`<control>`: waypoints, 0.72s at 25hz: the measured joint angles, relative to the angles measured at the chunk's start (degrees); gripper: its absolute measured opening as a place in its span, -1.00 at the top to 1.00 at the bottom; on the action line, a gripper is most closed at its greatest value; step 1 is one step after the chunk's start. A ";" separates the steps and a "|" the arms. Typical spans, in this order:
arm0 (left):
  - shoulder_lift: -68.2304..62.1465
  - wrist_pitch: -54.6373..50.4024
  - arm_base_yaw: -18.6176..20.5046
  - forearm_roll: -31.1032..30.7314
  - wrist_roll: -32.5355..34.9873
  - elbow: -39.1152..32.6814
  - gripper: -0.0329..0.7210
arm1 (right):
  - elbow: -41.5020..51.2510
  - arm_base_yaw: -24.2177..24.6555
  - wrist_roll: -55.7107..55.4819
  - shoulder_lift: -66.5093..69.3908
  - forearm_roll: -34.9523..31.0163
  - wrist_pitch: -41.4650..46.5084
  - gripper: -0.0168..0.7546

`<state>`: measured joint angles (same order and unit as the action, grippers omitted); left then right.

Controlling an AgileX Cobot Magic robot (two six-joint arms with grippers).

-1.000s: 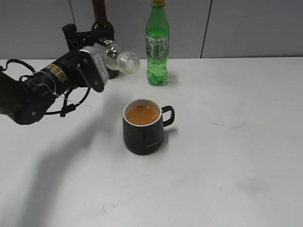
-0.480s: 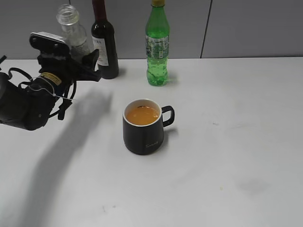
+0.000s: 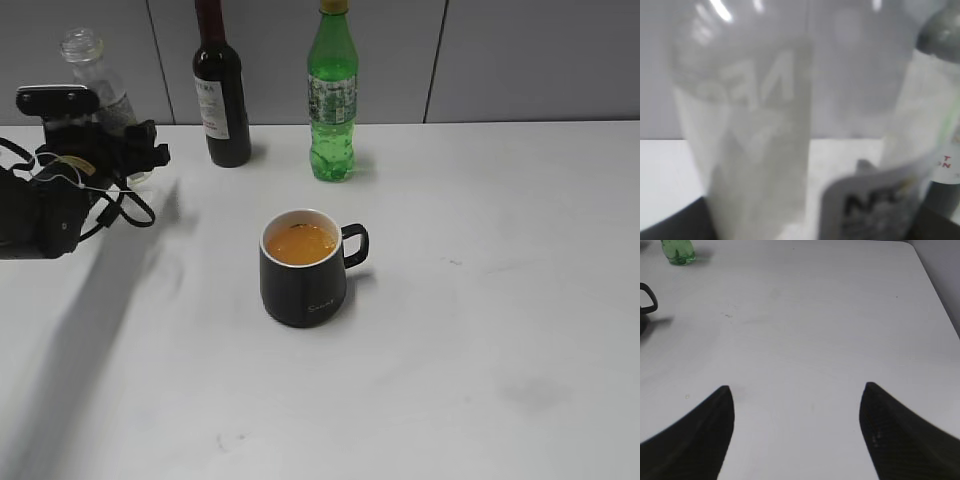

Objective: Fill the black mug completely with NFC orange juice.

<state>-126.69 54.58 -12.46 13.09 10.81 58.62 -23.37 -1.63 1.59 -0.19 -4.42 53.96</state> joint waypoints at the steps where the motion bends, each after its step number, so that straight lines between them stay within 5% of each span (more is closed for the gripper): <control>1: -0.31 -0.27 0.35 -0.20 -0.25 0.46 -0.34 | 0.00 0.00 0.00 0.00 0.00 0.00 -0.58; 18: -7.63 0.55 0.85 -6.38 -2.42 4.95 -0.34 | 0.00 0.00 0.00 0.00 0.00 0.00 -0.58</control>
<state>-134.32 55.13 -11.61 6.71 8.38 63.57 -23.37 -1.63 1.59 -0.19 -4.42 53.96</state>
